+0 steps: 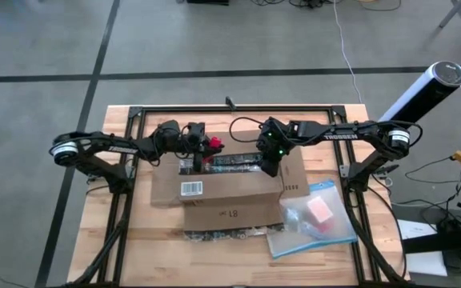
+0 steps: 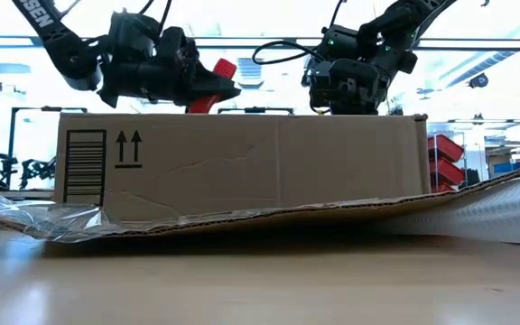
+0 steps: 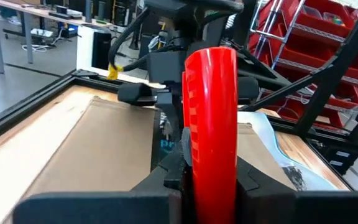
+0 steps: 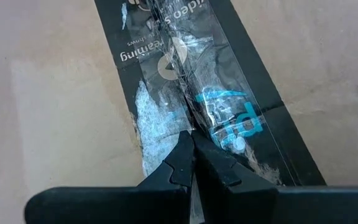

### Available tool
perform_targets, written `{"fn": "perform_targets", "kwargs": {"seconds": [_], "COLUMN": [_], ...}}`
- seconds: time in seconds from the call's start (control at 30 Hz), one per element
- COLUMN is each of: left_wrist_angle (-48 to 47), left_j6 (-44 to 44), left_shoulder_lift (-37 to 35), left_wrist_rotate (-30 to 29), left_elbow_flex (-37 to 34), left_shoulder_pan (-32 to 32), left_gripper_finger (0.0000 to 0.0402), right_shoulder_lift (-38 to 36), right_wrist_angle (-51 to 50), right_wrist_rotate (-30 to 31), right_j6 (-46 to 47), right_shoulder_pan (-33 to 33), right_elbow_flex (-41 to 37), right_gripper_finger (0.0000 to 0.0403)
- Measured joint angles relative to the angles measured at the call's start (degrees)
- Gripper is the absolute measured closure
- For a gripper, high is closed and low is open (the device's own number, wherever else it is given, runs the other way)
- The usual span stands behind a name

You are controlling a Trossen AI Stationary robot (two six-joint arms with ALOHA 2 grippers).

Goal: Unpack boxes
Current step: Break down the box using the red cutter

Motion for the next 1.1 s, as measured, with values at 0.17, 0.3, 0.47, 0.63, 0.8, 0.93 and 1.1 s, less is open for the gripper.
{"fn": "perform_targets", "kwargs": {"seconds": [0.17,0.3,0.47,0.63,0.8,0.93,1.1], "left_wrist_angle": [12.8,18.71,20.07,17.88,16.85,15.92,15.76], "left_j6": [-4.68,-7.02,-7.14,-7.01,-6.4,-6.14,-5.96], "left_shoulder_lift": [-1.17,-1.49,-1.66,-1.66,-1.66,-1.69,-1.71], "left_wrist_rotate": [-2.13,-3.42,-3.21,-2.26,-2.07,-2.08,-2.05], "left_elbow_flex": [-8.26,-10.8,-10.01,-10.06,-10.11,-10.12,-10.12], "left_shoulder_pan": [0.05,0.28,0.26,0.25,0.25,0.34,1.23], "left_gripper_finger": [0.0372,0.0372,0.0372,0.0372,0.0372,0.0372,0.0372], "right_shoulder_lift": [0.0,0.0,-0.02,-0.04,-0.04,-0.1,-0.26], "right_wrist_angle": [-0.16,-0.12,-0.12,-0.11,-0.37,-0.45,-0.09], "right_wrist_rotate": [-0.25,-0.31,-0.24,-0.22,0.01,0.25,0.65], "right_j6": [0.07,0.09,0.44,1.29,1.29,1.29,1.36], "right_shoulder_pan": [0.02,0.02,0.02,0.02,0.02,0.02,0.02], "right_elbow_flex": [0.04,0.04,0.04,0.04,0.11,-0.26,-1.64], "right_gripper_finger": [0.0403,0.0403,0.0403,0.0403,0.0403,0.0403,0.0403]}}
